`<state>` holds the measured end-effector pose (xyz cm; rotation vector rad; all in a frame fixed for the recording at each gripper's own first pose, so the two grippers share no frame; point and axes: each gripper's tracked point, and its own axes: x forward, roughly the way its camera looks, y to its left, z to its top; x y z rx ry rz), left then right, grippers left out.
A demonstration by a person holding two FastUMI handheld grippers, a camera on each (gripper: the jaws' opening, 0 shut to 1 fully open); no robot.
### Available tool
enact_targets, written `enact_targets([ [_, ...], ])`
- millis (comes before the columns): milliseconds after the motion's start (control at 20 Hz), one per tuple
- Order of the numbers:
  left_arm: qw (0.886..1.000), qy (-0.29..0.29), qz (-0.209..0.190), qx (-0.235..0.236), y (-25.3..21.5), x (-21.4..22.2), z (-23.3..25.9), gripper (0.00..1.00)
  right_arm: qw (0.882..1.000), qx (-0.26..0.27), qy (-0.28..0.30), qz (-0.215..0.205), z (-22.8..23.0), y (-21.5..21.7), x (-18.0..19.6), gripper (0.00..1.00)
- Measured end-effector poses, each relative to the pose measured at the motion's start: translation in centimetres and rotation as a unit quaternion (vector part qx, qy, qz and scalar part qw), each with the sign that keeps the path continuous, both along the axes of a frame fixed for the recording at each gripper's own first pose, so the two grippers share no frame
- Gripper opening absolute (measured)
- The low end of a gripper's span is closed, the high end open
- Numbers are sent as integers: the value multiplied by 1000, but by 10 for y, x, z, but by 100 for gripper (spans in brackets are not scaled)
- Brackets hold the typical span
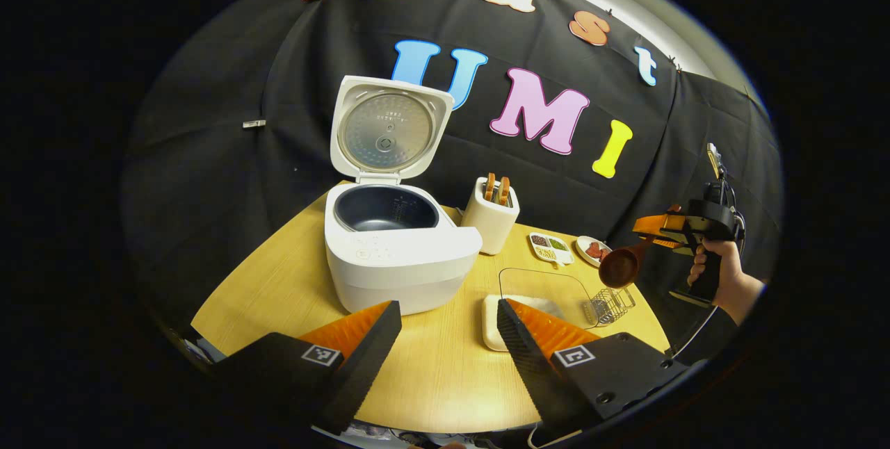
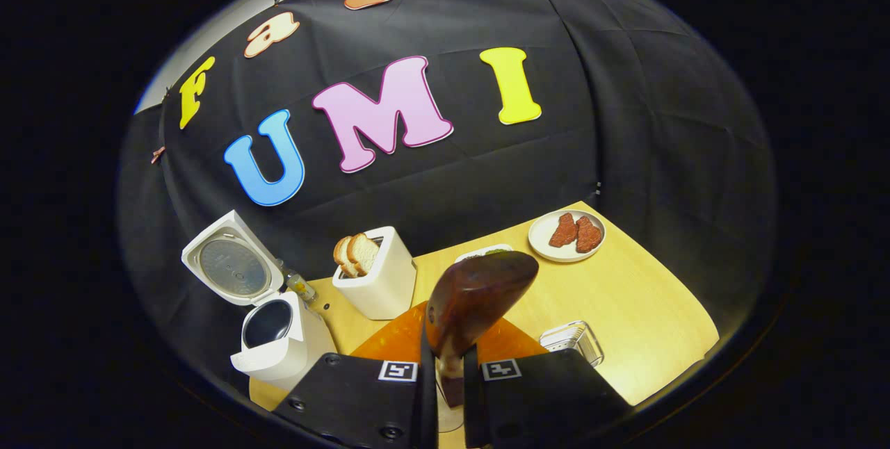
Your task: Close the left gripper, press the button to open the rice cooker; take a wooden spoon from the chopstick holder with the right hand, scoop a spoonful of rice and pour it into the rice cooker, then put the wooden spoon back into the chopstick holder.
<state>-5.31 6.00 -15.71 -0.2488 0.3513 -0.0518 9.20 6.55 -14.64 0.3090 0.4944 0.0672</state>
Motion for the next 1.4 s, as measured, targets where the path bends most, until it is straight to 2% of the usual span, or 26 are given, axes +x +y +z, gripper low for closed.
enact_targets([
  [150,1000,3,-13,2,11,1,-3,96,1000,-6,5,15,-15,32,-5,19],
  [300,1000,7,-23,11,19,3,-7,96,999,-35,7,36,-39,55,-6,19],
  [550,999,33,-25,12,25,2,-32,96,997,-65,29,41,-97,72,-12,19],
  [650,998,50,-26,8,27,0,-48,96,994,-96,32,42,-123,70,-11,19],
  [900,997,76,-31,10,29,-9,-70,96,987,-149,4,62,-135,81,-10,19],
  [1200,997,76,-29,-5,27,-9,-70,96,982,-147,29,114,-153,132,-42,19],
  [1300,997,72,-31,-2,27,-9,-68,96,984,-122,49,121,-156,147,-51,19],
  [1350,997,71,-32,0,28,-10,-68,96,986,-103,61,118,-158,153,-54,24],
  [1400,997,71,-32,2,29,-11,-68,96,987,-85,72,113,-157,157,-56,19],
])
